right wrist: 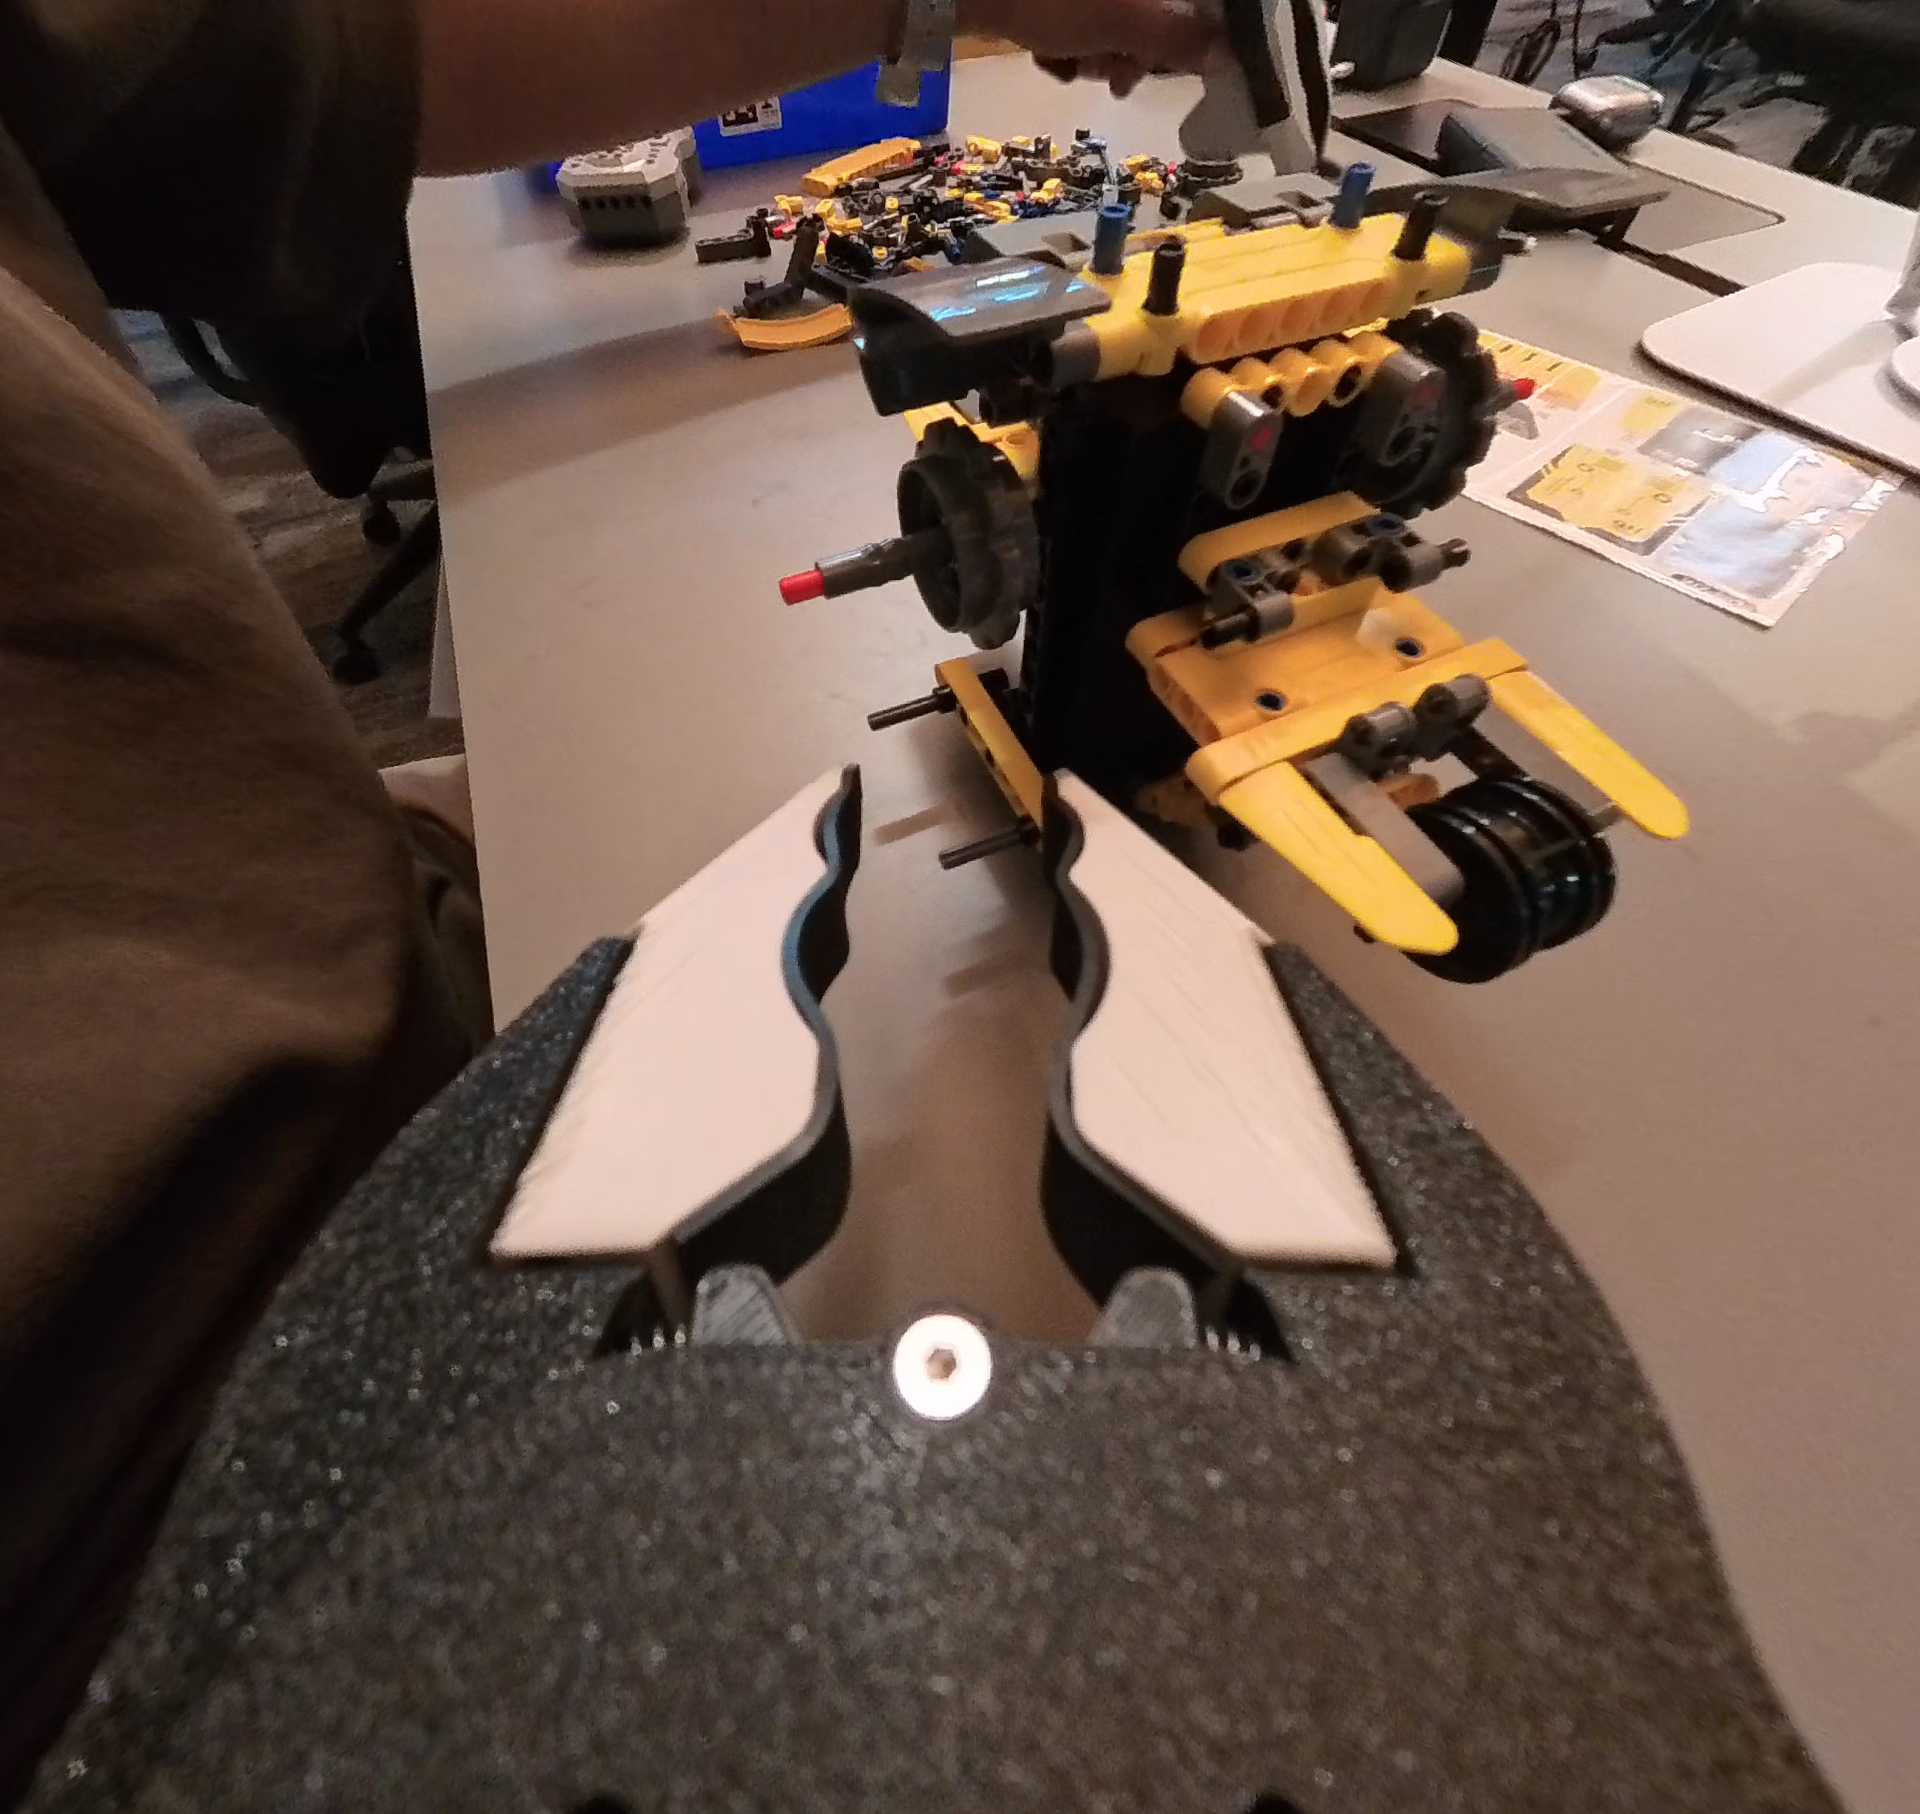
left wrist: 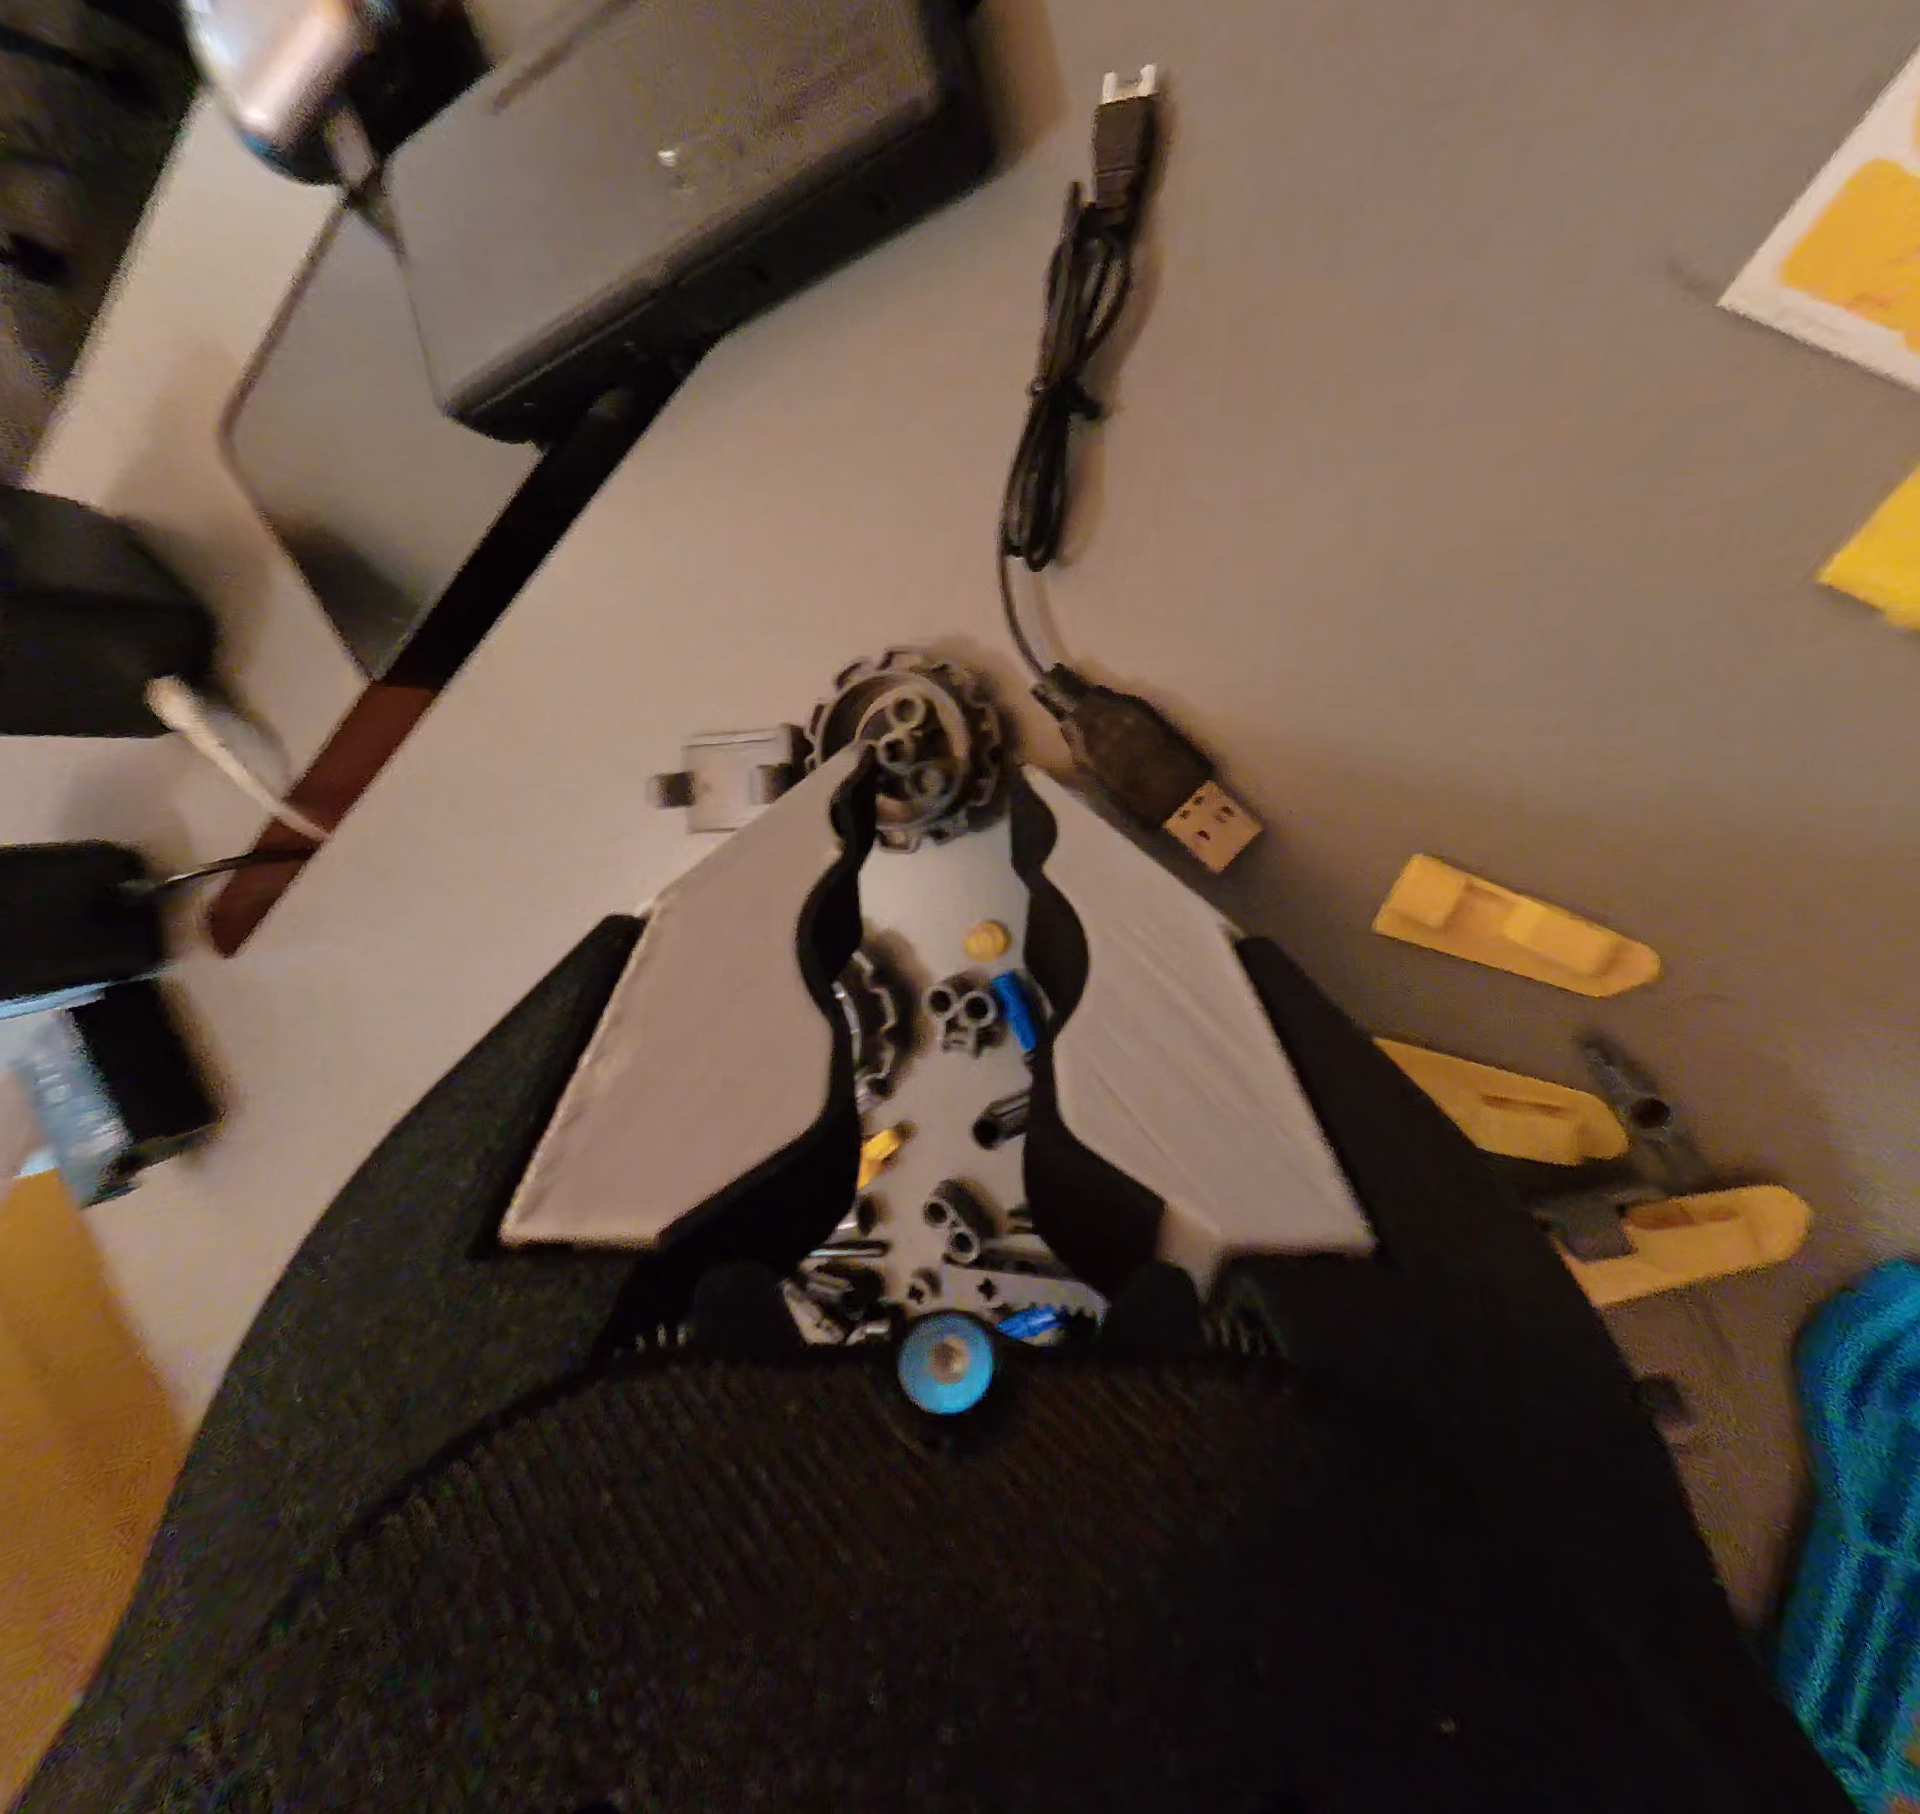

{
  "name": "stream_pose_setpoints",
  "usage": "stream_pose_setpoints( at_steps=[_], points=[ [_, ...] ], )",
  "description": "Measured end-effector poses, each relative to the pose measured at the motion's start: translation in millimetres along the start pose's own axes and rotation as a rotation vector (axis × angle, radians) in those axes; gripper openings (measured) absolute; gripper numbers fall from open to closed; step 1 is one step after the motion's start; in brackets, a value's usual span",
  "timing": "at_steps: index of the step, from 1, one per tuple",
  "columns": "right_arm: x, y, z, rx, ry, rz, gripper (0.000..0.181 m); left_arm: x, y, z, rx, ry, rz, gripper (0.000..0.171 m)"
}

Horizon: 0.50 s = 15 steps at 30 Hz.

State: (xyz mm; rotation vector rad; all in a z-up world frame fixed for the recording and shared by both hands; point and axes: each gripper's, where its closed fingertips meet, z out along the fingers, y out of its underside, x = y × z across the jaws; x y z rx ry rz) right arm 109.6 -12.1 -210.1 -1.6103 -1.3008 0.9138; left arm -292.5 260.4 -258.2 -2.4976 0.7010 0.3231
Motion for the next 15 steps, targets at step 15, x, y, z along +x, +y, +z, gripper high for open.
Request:
stream_pose_setpoints(
  at_steps=[15],
  points=[
    [2,-3,-3,0.028,0.005,0.013,0.035,63,-40,-115,0.367,0.153,-0.071,0.007]
  ],
)
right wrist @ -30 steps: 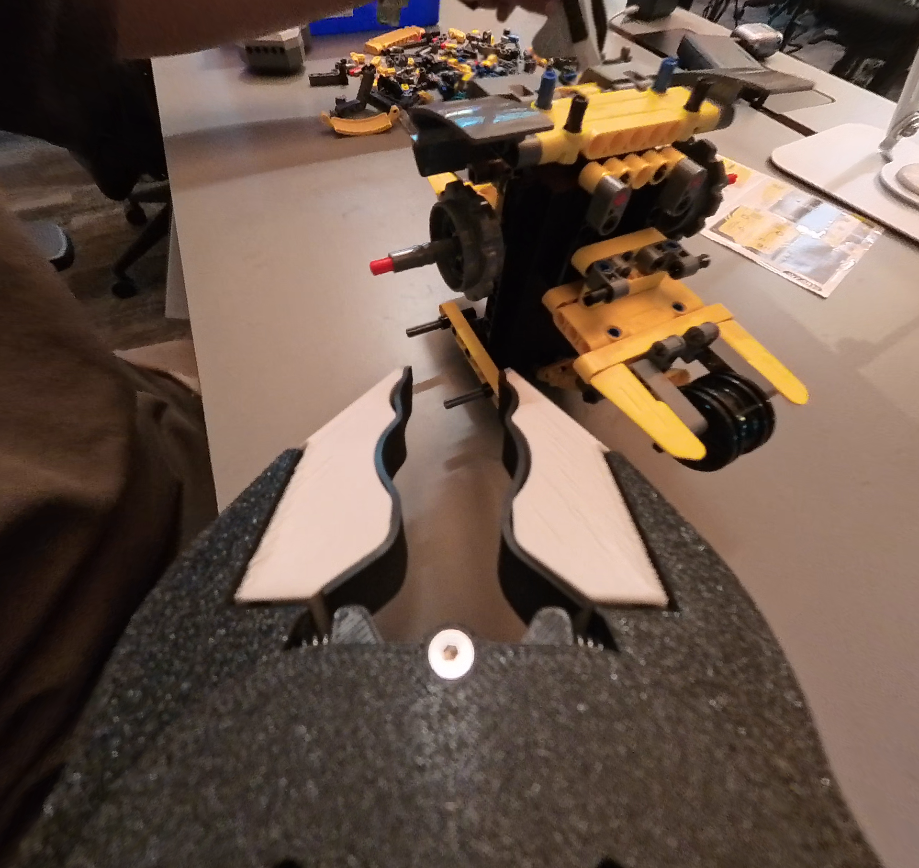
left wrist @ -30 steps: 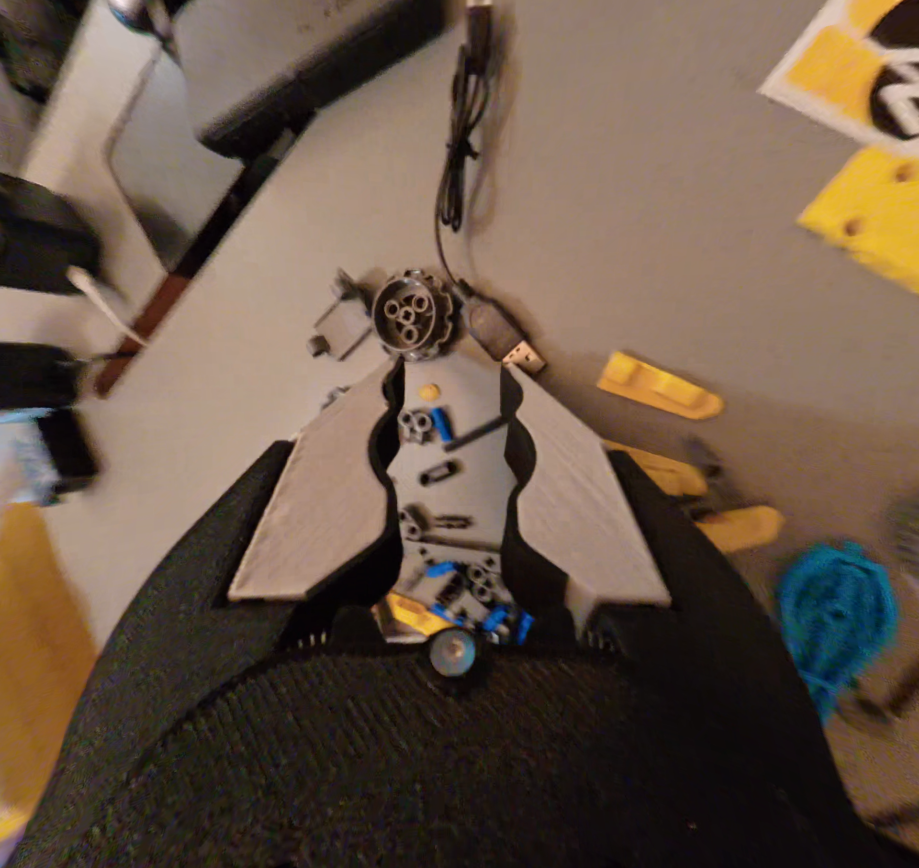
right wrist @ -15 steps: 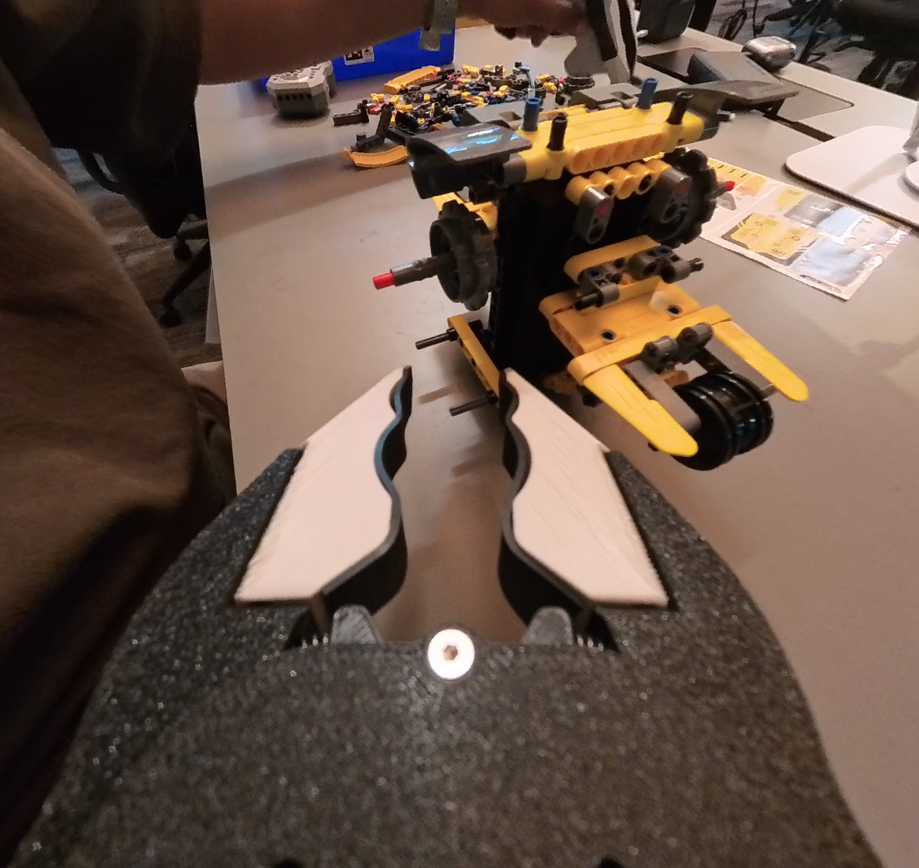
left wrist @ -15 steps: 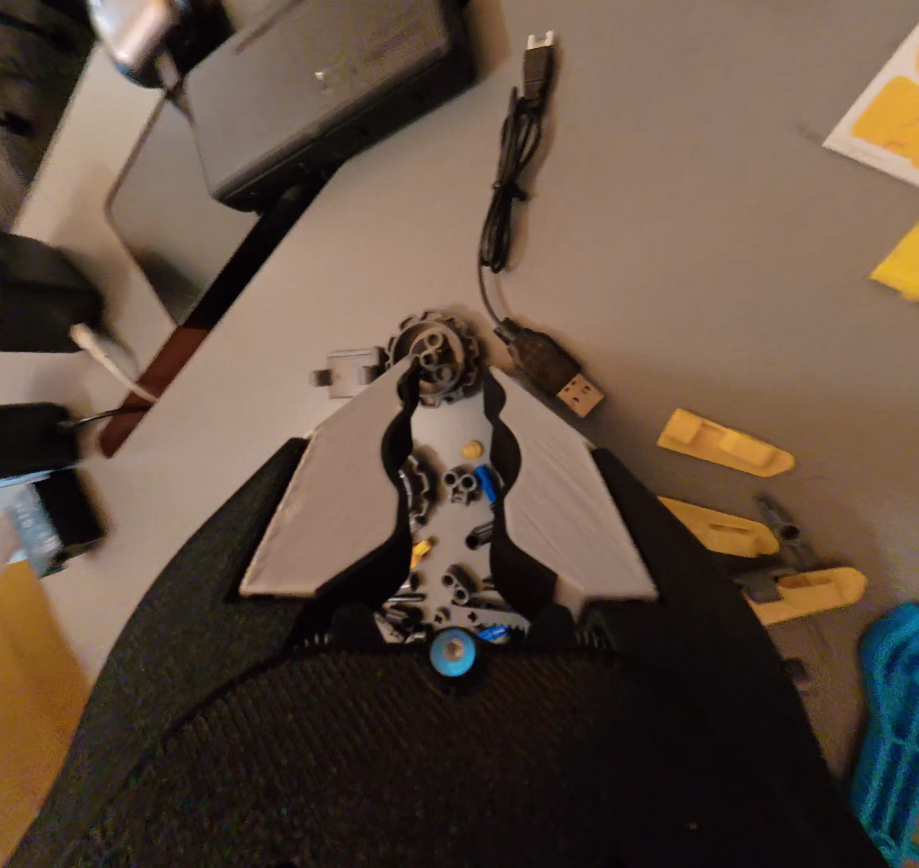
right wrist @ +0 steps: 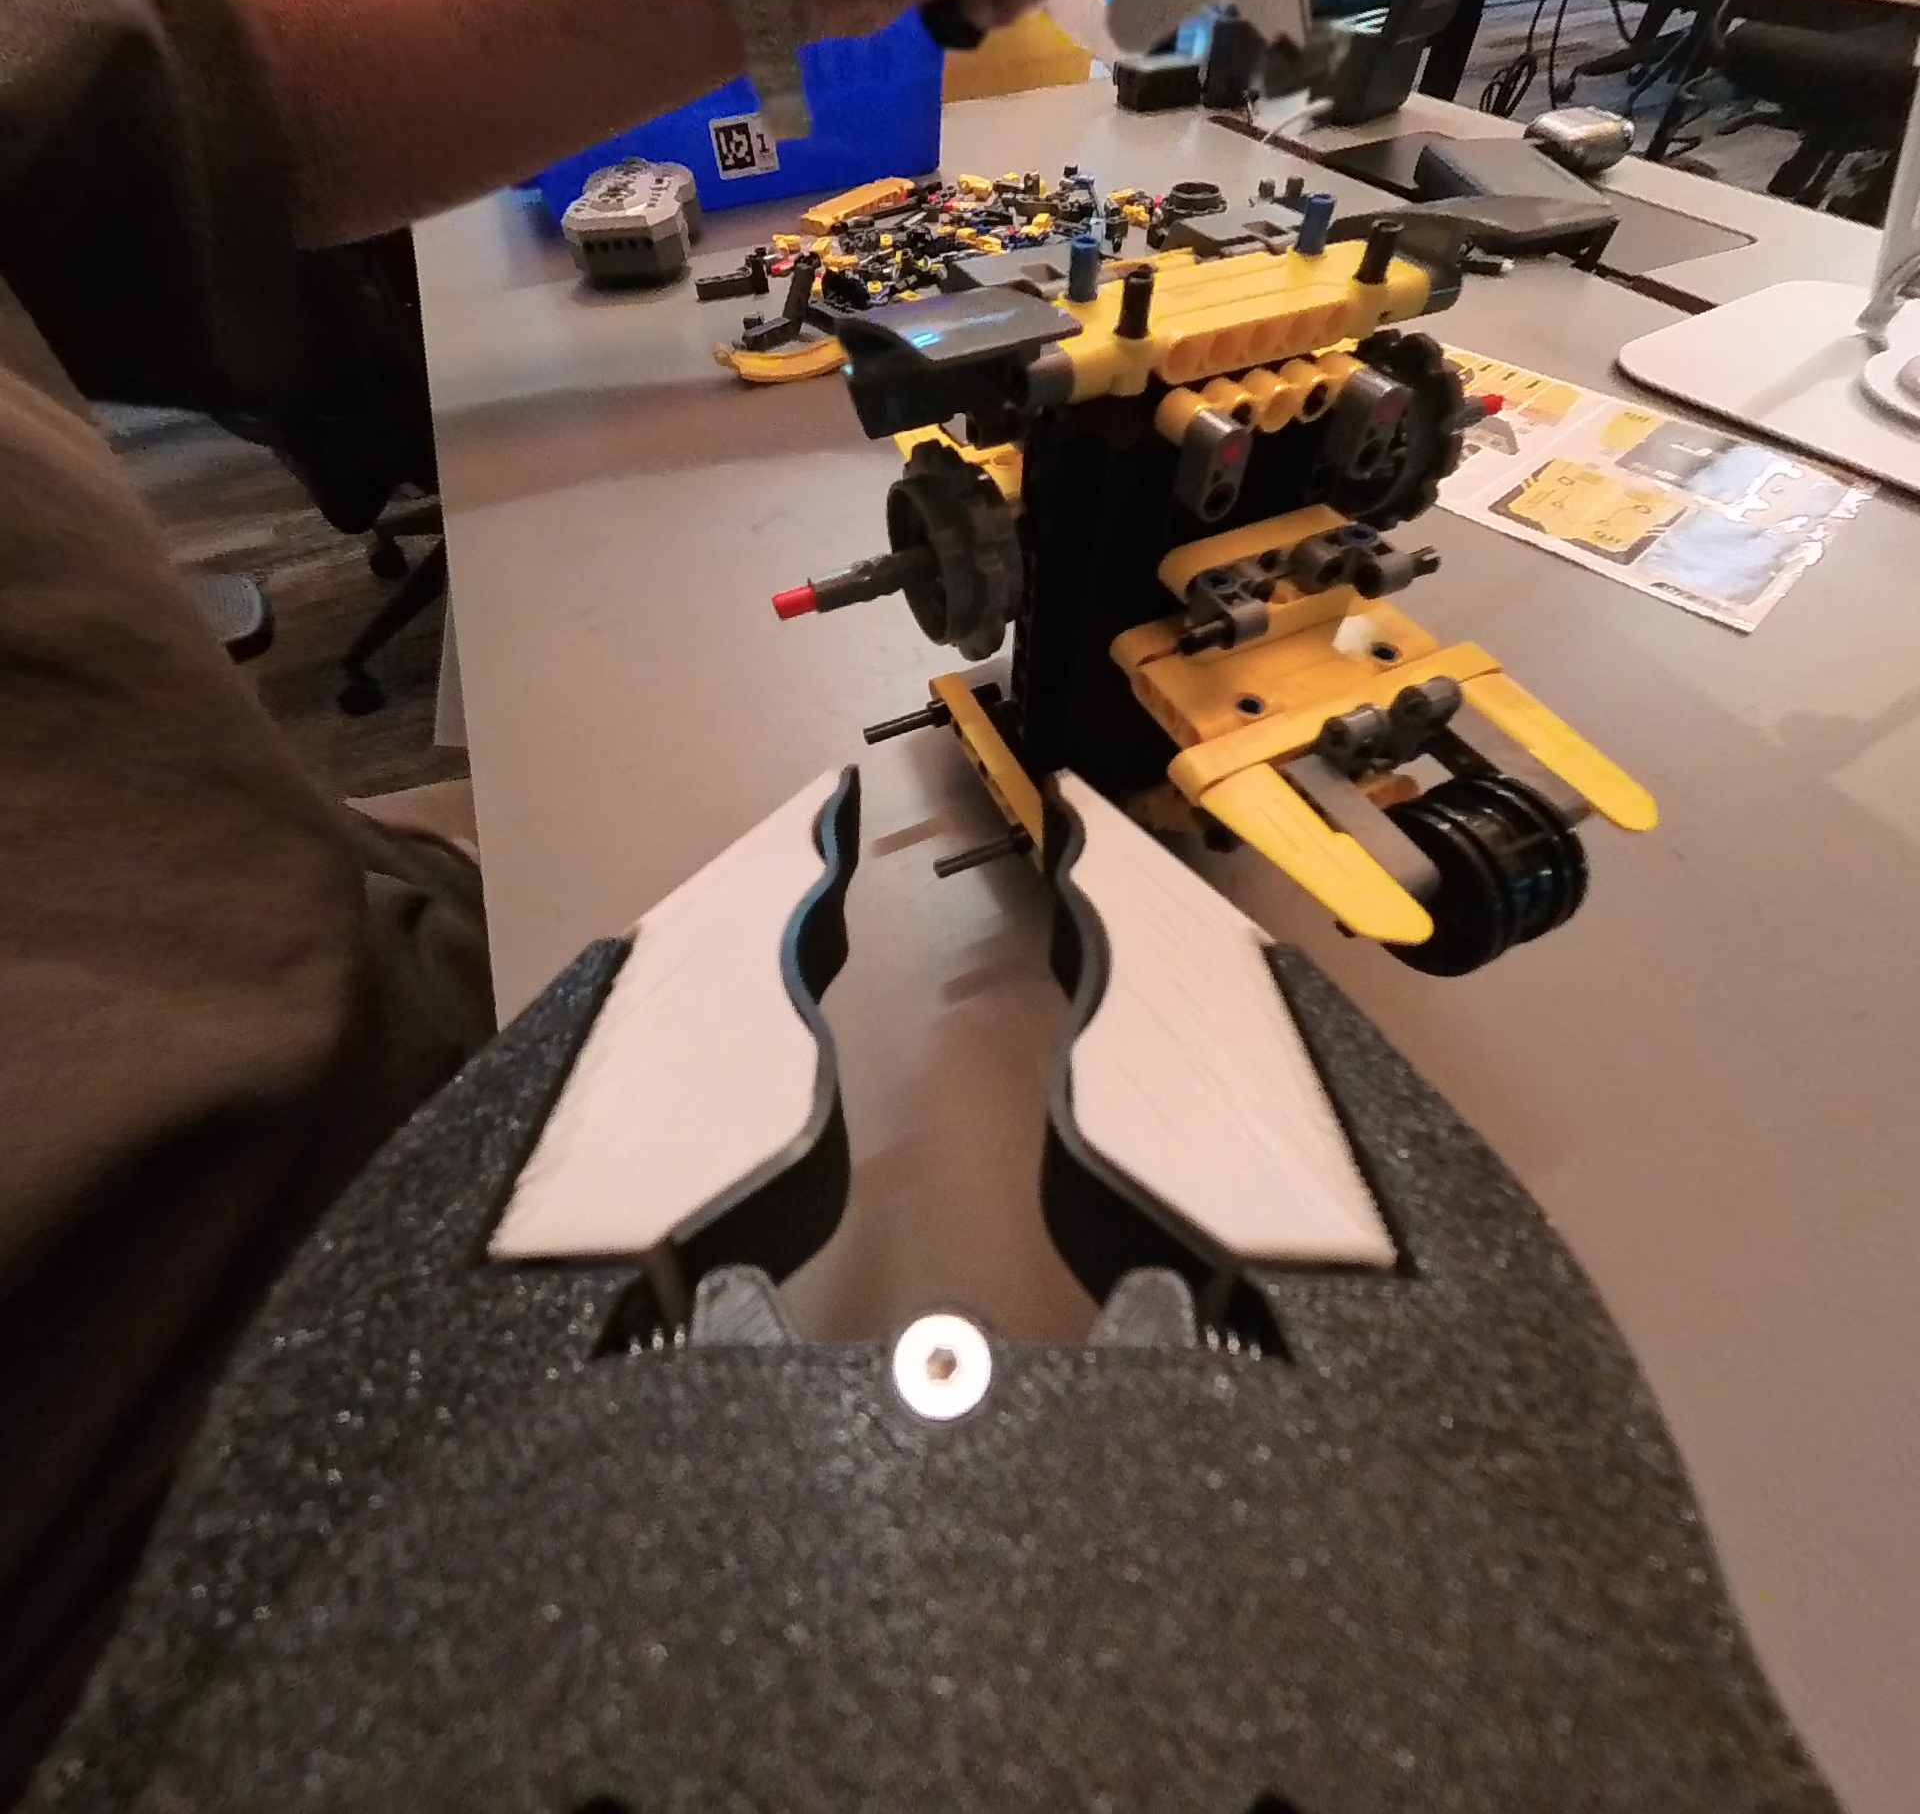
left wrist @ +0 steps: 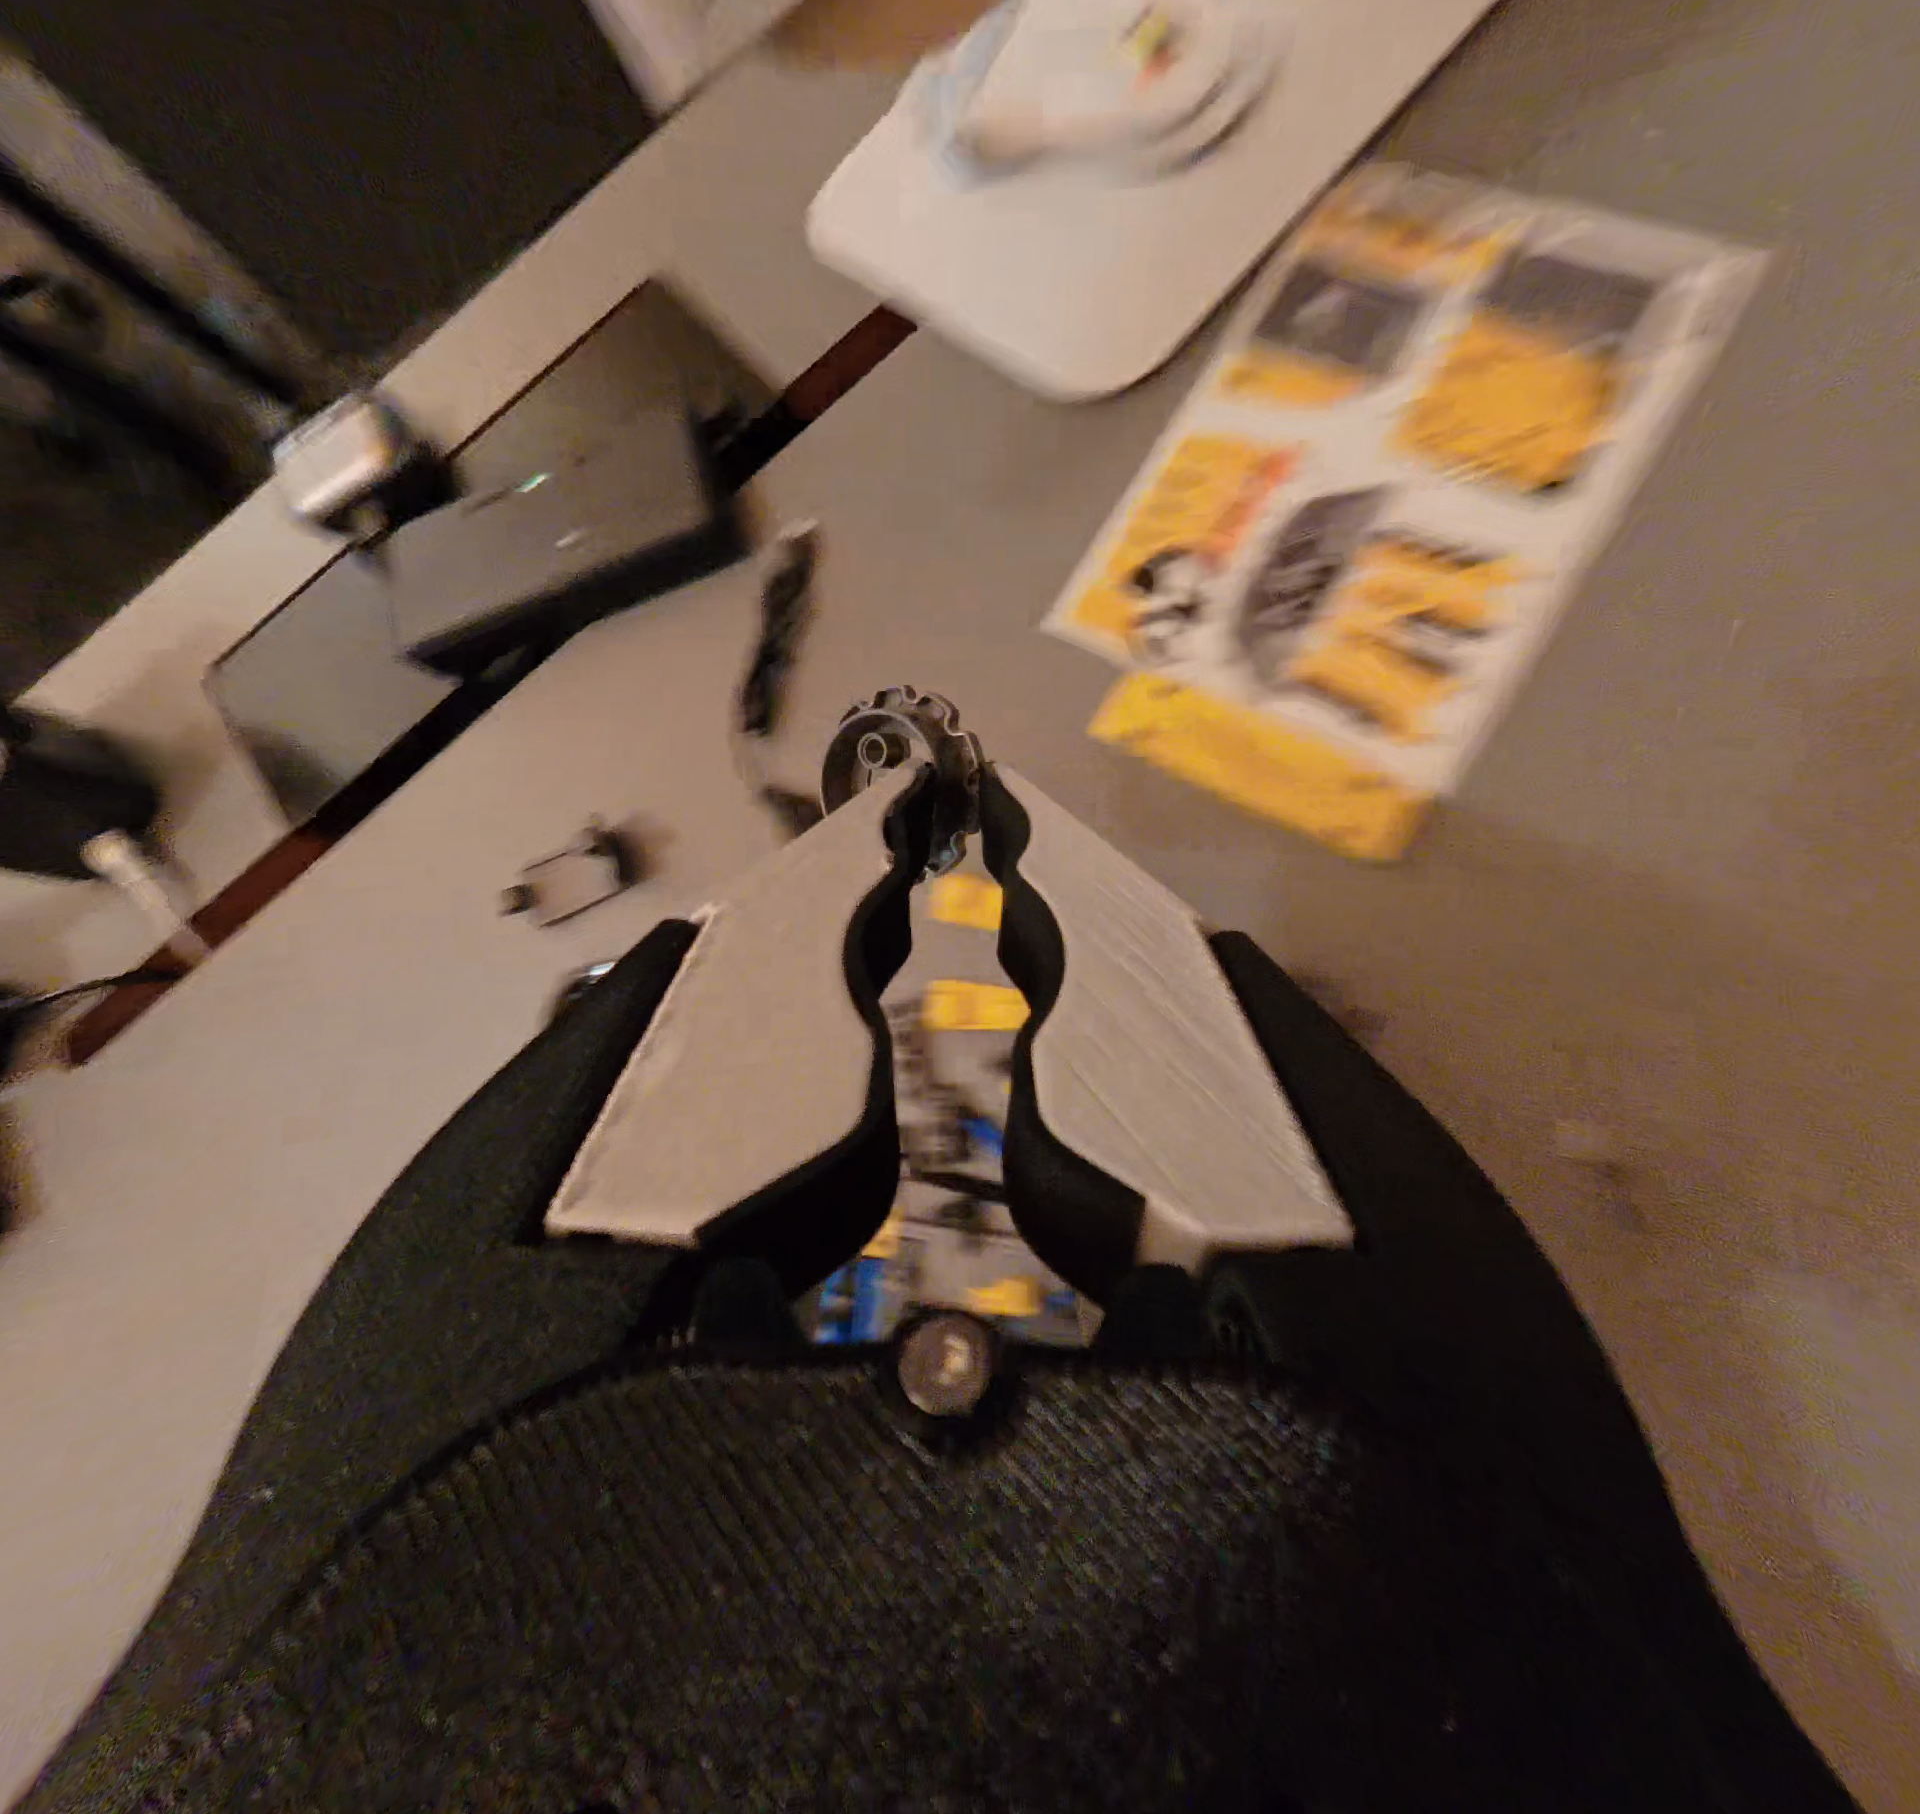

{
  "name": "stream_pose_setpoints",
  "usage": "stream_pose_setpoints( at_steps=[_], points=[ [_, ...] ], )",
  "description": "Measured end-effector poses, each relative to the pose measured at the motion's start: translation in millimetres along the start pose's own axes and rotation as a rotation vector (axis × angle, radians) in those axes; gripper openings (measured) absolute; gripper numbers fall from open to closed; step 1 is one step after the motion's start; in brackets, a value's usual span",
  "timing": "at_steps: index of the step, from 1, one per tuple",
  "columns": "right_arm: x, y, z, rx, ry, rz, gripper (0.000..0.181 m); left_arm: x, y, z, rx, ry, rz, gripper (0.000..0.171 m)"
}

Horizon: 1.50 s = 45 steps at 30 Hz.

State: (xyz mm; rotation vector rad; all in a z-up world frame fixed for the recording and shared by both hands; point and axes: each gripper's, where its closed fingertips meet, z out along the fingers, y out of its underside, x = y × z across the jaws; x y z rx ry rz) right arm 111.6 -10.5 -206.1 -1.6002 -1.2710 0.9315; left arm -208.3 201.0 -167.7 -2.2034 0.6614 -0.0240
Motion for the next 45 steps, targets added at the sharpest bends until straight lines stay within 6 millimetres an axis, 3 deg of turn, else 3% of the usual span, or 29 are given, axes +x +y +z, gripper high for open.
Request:
stream_pose_setpoints(
  at_steps=[4,8,11,14,18,21,24,29,36,43,44,45],
  points=[
    [-2,-4,-4,0.03,0.022,-0.037,0.034,114,-29,-81,0.207,0.342,-0.137,0.006],
    [-23,-21,-21,0.159,0.04,-0.159,0.028,218,-23,-143,0.325,0.606,-0.24,0.006],
    [-40,-27,-31,0.183,0.085,-0.159,0.039,277,-11,-178,0.425,0.815,-0.349,0.006],
    [-54,-49,-36,0.304,0.193,-0.144,0.052,311,-2,-198,0.519,1.03,-0.507,0.005],
    [-76,-68,-19,0.368,0.198,-0.137,0.05,323,8,-195,0.572,1.147,-0.65,0.0],
    [-79,-66,8,0.277,0.154,-0.088,0.052,329,15,-182,0.534,1.129,-0.621,0.0],
    [-79,-63,23,0.222,0.088,-0.06,0.052,338,13,-189,0.527,1.208,-0.56,0.0],
    [-86,-67,9,0.308,-0.081,0.08,0.053,360,16,-182,0.459,1.236,-0.499,0.0],
    [-99,-36,7,0.187,-0.101,0.019,0.042,393,21,-168,0.395,1.328,-0.497,0.0],
    [-91,-21,2,0.155,-0.041,0.024,0.041,401,23,-154,0.369,1.28,-0.505,0.0],
    [-86,-17,2,0.138,-0.017,0.022,0.041,399,23,-146,0.36,1.222,-0.51,0.003],
    [-79,-12,1,0.113,0.017,0.024,0.04,394,24,-136,0.354,1.145,-0.512,0.019]
  ],
)
